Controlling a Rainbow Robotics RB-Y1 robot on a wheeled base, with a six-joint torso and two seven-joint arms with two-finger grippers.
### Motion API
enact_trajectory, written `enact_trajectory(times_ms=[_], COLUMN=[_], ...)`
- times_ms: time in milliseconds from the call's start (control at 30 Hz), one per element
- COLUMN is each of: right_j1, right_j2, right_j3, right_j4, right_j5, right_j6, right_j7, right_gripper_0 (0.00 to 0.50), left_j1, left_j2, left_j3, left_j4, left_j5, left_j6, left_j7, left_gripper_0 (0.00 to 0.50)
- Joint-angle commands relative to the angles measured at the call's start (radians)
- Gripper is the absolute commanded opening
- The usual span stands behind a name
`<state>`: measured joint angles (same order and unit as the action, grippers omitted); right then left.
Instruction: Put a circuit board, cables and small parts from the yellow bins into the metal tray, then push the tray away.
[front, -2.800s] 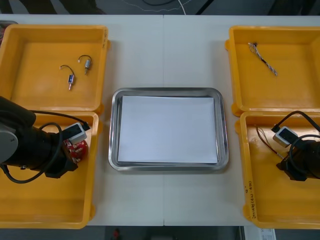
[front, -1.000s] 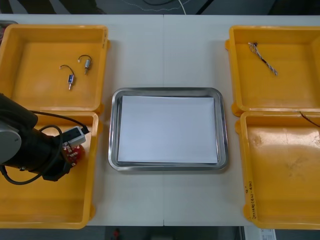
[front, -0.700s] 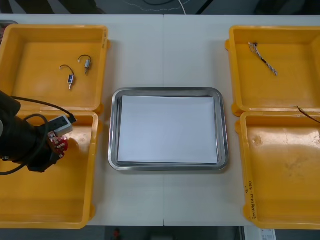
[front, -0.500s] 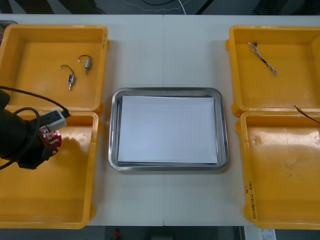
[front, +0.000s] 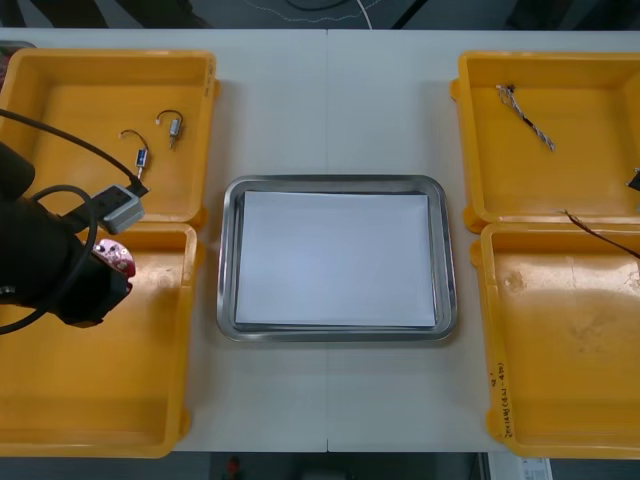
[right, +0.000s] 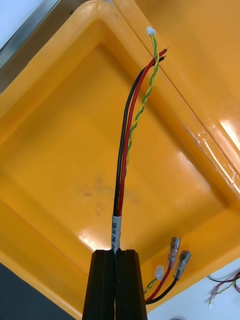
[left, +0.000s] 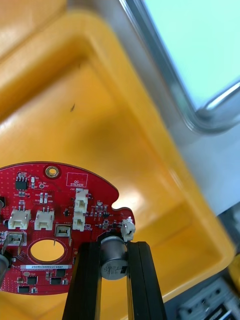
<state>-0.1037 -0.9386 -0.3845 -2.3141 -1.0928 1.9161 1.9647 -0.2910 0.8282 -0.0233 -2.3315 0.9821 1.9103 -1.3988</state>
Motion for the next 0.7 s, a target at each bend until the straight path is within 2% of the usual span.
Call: enact_trajectory(times_ms=[33,167,433,700], right_j1=[-0.024,-0.034,-0.044,-0.044], right_j2=[-0.025,-0.028,-0.04,-0.04], right_j3=[0.026,0.03,0.047,0.047], right_j4=[-0.027,-0.027,-0.027,-0.027], right_j5=[-0.002,-0.007,0.016,0.014], right_j6=[0.004,0.004,0.004,0.004], right_j7=[-0.026,-0.026,-0.026,-0.023], right_gripper_0=[0.0,0.0,0.0,0.0], left_j1=[-0.096,-0.142,-0.286,-0.39], left_j2=[-0.07,-0.095,-0.15,-0.228], left_j3=[0.013,-0.035,-0.202,-0.333], left_j4=[-0.045,-0.043,0.004,0.106], left_j5=[0.026,0.023,0.007,-0.04], left_j6=[0.01,0.01,0.01,0.01], left_j7=[0.021,0.072,0.185,0.196], left_gripper_0=[0.0,0.0,0.0,0.0])
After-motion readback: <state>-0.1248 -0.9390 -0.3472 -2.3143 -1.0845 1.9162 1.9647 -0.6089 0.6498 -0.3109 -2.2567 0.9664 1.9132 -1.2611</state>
